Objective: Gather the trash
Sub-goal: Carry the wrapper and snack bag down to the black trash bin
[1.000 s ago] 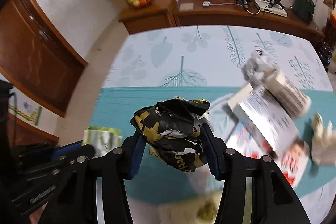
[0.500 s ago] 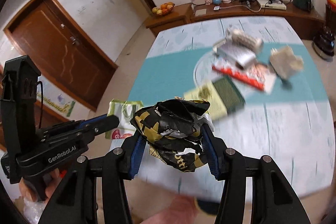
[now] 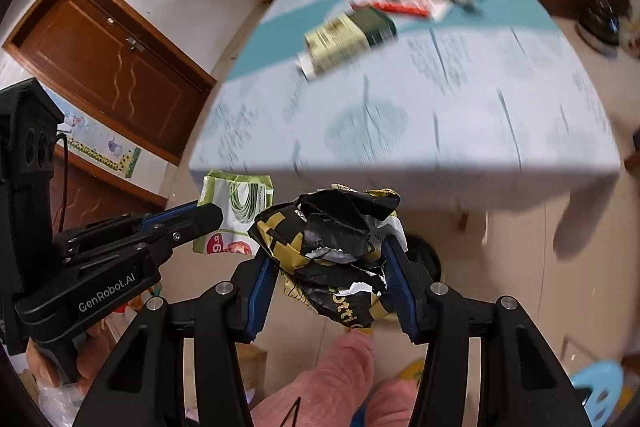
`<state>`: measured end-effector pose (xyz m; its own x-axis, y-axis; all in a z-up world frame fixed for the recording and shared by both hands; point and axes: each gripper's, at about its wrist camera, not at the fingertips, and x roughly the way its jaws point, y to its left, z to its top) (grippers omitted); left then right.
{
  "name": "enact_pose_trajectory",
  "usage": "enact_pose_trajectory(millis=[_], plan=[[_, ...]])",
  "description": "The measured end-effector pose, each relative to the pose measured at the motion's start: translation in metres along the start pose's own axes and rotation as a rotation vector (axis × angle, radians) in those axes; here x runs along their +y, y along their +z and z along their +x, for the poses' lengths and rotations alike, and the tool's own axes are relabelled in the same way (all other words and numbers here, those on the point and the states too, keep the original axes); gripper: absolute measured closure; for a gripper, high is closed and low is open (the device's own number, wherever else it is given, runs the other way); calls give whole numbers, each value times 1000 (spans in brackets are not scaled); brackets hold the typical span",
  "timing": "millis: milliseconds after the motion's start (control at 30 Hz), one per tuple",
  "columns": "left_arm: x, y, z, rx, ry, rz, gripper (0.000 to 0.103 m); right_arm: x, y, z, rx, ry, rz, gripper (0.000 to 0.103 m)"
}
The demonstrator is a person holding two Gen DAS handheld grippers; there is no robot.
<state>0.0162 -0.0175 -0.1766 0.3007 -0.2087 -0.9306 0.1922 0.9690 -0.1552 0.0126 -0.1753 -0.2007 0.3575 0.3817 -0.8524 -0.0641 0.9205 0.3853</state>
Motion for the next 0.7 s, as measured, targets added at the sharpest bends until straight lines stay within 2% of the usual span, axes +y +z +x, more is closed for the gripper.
enact_pose_trajectory(millis=[200,533,700], plan=[[1,-36,65,31,-34,-14,96,-39,-57,42,74,-20,97,52],[30,-69,202,46,-37,-13,96,-115,-101,162,123,-69,200,51],[44,-79,268,75,-63,-18,93,-148,-113,223,136,-91,225,51]])
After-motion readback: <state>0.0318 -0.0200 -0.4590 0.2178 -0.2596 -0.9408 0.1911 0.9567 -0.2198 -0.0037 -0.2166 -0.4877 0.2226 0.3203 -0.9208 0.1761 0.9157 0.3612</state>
